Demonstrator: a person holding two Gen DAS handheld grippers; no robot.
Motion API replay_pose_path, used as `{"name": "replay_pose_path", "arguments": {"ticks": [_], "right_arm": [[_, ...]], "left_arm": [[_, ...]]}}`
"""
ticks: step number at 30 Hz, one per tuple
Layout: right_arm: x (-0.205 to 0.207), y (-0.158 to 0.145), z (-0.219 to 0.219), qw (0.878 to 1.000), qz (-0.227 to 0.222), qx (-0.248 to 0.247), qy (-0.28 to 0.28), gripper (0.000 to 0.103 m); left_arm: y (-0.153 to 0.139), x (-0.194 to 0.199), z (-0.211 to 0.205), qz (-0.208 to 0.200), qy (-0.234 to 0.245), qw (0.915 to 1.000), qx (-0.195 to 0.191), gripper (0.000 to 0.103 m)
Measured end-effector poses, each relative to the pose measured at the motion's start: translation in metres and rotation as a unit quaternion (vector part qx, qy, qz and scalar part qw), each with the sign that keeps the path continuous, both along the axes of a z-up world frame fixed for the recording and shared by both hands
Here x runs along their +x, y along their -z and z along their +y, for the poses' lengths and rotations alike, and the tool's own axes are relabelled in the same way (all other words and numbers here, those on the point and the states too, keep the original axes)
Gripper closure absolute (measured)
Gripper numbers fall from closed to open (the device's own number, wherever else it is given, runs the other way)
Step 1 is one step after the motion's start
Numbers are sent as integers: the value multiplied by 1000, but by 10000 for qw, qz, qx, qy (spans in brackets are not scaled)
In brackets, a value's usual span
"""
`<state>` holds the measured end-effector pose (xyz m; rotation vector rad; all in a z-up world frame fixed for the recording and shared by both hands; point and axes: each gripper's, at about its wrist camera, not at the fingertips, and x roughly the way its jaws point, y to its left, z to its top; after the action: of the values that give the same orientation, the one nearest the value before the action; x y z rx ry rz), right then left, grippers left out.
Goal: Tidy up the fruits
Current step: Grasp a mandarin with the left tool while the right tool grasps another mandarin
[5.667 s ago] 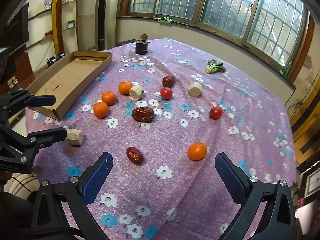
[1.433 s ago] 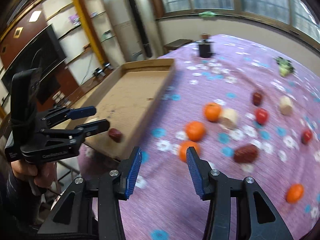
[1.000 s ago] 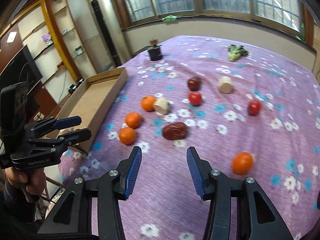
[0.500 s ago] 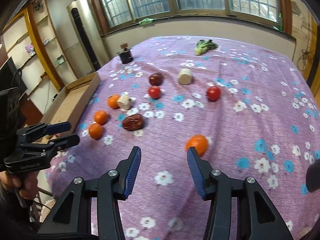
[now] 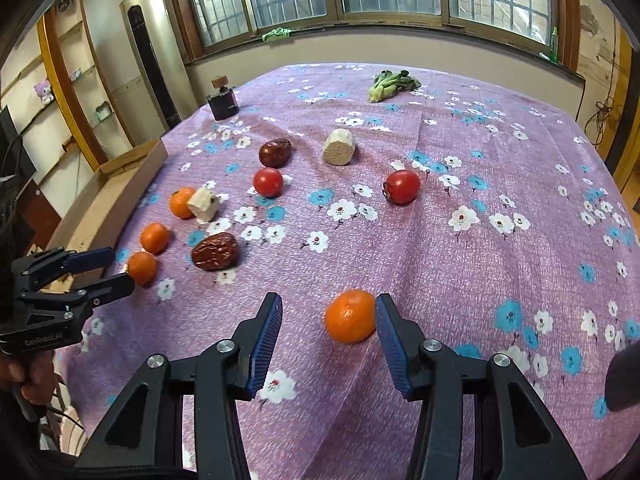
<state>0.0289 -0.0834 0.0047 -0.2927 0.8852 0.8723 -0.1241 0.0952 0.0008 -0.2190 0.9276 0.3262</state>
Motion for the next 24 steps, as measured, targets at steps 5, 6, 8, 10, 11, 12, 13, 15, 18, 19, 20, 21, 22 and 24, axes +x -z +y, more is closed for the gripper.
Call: {"name": "replay_pose_path", "arguments": {"ticks": [5,6,8,10,11,12,13,15,18,19,20,21,22,24], "right_arm": [[4,4,6,9998,-135,-174,-3,53],[5,6,7,9996,-171,-218,3,53],[6,8,10,9992,-241,-320,20,52],[7,11,12,9987,-301,-408,34,51],[8,13,13,9982,-350,-475,52,52],[8,15,14,9979,-379,-527,67,53],[9,17,14,9973,-412,-599,92,54],[11,21,14,9968,-431,-664,127,58],[14,24,11,9964,-449,-684,218,68],[14,23,9,9969,-401,-638,225,68],[14,22,7,9973,-356,-589,235,68],[13,21,5,9974,-356,-572,247,68],[13,19,4,9975,-359,-557,254,68],[9,14,2,9982,-326,-448,231,69]], "left_arm": [[8,6,2,74,-34,10000,12,45],[10,8,2,91,-39,10000,10,45],[16,11,4,142,-52,9999,-18,45],[21,13,5,179,-59,9998,-65,45],[23,13,5,189,-64,9998,-85,45],[26,14,6,208,-60,9997,-117,45],[28,14,6,201,-64,9997,-114,45],[28,14,6,178,-55,9998,-50,49],[27,14,7,128,-28,9999,-64,65],[26,13,8,109,-20,9999,-109,67],[26,13,9,99,-24,9999,-131,73],[25,12,10,84,-32,9998,-155,74],[24,11,10,66,-26,9998,-201,74],[22,9,10,45,-28,9998,-207,74]]}}
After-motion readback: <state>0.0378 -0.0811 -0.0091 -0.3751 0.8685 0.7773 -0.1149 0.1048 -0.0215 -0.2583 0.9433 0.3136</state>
